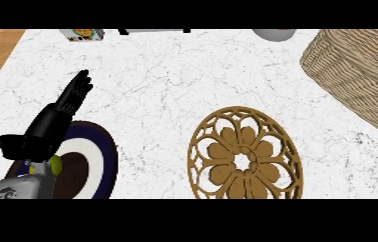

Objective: Pick the squash from the placemat and place it in the basket

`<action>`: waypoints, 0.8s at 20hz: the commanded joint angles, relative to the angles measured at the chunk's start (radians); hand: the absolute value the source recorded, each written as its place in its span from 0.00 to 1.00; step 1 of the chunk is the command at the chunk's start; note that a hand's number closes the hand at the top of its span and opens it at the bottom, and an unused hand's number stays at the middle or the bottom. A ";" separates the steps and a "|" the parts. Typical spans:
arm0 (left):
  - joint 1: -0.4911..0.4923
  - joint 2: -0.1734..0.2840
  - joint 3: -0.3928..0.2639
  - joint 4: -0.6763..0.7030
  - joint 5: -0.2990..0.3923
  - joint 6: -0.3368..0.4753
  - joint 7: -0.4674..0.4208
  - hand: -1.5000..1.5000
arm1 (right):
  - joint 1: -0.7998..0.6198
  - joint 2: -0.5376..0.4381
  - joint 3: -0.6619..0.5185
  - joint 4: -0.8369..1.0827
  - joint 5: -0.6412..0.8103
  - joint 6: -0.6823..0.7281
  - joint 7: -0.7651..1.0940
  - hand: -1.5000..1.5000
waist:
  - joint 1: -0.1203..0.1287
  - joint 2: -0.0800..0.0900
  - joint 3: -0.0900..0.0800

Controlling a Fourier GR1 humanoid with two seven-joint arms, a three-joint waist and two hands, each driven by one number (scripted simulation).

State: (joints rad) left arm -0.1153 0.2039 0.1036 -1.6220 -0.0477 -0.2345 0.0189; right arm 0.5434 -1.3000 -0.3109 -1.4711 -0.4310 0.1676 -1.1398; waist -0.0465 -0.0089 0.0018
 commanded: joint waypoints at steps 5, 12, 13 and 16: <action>-0.042 -0.037 -0.033 0.037 -0.032 0.027 -0.015 0.50 | -0.074 -0.045 -0.088 0.109 -0.273 0.329 -0.025 1.00 | 0.033 0.011 -0.001; -0.108 -0.037 -0.058 0.069 -0.033 0.001 -0.005 0.50 | -0.259 -0.130 -0.050 0.305 -0.323 0.369 0.119 1.00 | 0.090 0.024 0.002; -0.102 -0.030 -0.052 0.061 -0.032 0.000 0.001 0.50 | -0.264 -0.112 -0.026 0.302 -0.291 0.373 0.089 1.00 | 0.092 0.022 0.002; -0.074 -0.025 -0.072 0.010 -0.028 -0.024 0.021 0.50 | -0.359 -0.104 0.048 0.320 -0.259 0.332 0.133 1.00 | 0.112 0.022 0.002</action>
State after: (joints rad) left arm -0.2001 0.1734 0.0481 -1.5865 -0.0691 -0.2438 0.0321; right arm 0.2758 -1.4088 -0.3316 -1.2167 -0.7227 0.3627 -0.9231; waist 0.0454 0.0114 0.0029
